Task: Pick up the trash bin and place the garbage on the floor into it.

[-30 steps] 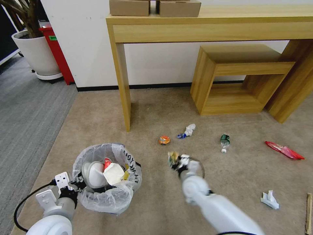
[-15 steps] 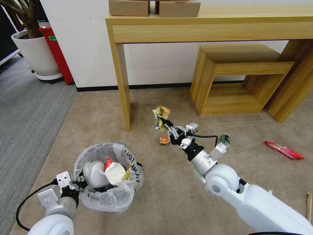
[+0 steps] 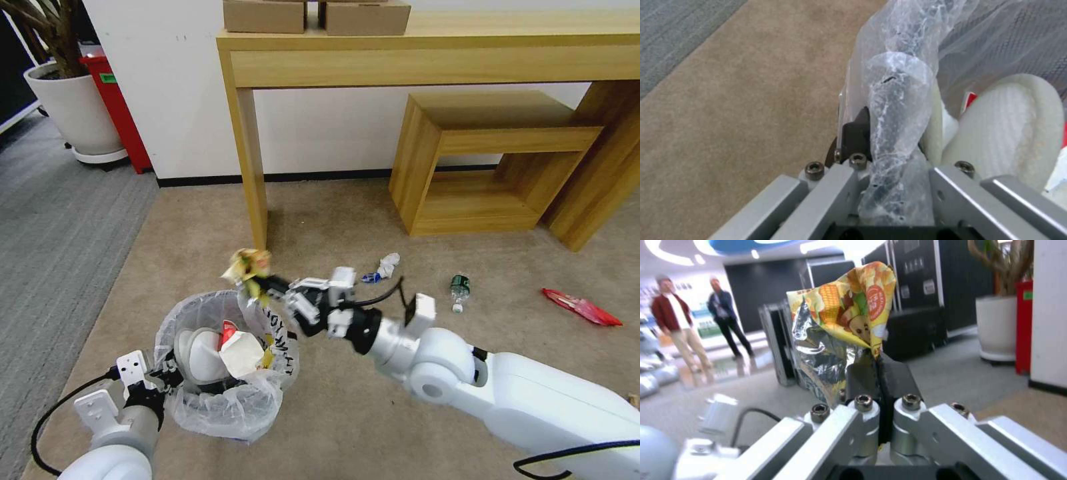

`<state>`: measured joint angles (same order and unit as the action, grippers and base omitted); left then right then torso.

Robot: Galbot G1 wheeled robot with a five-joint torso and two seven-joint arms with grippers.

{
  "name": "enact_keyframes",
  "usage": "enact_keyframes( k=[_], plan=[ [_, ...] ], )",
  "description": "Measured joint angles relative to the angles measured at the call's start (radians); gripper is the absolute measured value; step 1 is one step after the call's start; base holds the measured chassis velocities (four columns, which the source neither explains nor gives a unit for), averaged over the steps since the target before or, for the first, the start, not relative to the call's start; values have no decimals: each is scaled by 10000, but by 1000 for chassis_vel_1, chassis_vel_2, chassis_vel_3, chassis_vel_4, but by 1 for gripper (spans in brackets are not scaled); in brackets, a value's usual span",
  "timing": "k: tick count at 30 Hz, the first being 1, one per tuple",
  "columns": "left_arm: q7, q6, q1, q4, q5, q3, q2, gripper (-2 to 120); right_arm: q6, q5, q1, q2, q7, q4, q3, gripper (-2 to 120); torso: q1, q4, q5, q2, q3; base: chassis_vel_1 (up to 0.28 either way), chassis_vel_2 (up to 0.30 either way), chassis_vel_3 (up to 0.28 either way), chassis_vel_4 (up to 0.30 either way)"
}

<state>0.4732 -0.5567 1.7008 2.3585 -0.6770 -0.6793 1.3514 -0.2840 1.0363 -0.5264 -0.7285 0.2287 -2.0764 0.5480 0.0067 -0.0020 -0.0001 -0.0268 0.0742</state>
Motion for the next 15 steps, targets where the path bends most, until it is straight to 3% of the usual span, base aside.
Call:
enact_keyframes(
  k=[5,8,9,12,15],
  plan=[
    [-18,-30,114,146,78,-3,65,1,625,348,1417,-115,-1021,-323,1491,0,0,-5,2,0,0,0,0,0,0],
    [-26,-32,249,281,117,-103,106,1,1205,528,2893,-461,-2327,-367,2996,0,0,0,-1,1,0,0,0,0,0],
    [-26,-32,249,281,117,-103,106,1,1205,528,2893,-461,-2327,-367,2996,0,0,0,-1,1,0,0,0,0,0],
    [-40,-30,353,405,121,-144,140,1,1742,736,3878,-988,-3294,-191,4272,0,0,-2,0,0,0,0,0,0,0],
    [-45,-5,409,454,123,-179,160,1,2052,895,4166,-1240,-3824,-123,4758,0,0,-1,0,0,0,0,0,0,0]
  ],
)
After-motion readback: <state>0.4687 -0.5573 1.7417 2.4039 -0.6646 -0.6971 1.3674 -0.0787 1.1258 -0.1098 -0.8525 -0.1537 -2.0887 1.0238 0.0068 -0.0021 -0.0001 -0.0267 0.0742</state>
